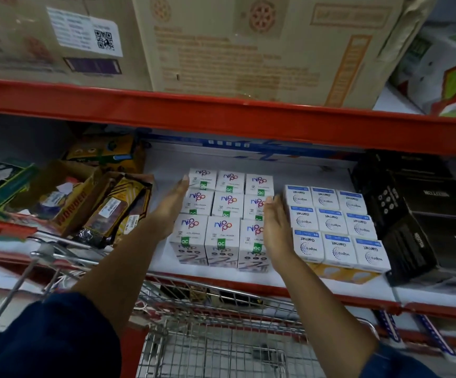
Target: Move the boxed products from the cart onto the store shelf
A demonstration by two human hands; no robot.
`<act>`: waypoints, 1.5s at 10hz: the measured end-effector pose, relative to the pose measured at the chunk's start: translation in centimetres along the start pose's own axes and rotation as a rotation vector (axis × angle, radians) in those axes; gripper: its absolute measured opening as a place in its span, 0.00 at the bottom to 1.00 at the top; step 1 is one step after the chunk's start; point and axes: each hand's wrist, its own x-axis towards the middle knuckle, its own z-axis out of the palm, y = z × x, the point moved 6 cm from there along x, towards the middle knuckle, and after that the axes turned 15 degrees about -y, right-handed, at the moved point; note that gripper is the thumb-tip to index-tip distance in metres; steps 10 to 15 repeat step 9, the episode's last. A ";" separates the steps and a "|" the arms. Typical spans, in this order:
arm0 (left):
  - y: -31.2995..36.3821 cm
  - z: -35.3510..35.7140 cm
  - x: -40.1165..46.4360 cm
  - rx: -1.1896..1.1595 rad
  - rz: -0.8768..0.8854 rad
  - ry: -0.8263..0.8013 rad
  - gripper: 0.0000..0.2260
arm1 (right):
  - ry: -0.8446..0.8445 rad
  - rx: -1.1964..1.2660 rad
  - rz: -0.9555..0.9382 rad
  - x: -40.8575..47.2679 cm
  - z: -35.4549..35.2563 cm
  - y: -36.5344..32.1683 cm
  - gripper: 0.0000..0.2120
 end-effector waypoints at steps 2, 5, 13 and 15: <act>0.4 1.3 -1.1 -0.046 0.080 -0.060 0.18 | -0.019 0.108 0.029 0.8 0.1 0.6 0.34; -0.3 1.4 -0.4 -0.033 0.069 -0.070 0.25 | -0.052 0.052 0.019 0.7 0.4 0.9 0.38; 3.6 2.5 -4.1 0.388 0.132 0.037 0.34 | -0.122 -0.201 -0.128 -1.3 -0.8 -2.0 0.32; 3.6 2.5 -4.1 0.388 0.132 0.037 0.34 | -0.122 -0.201 -0.128 -1.3 -0.8 -2.0 0.32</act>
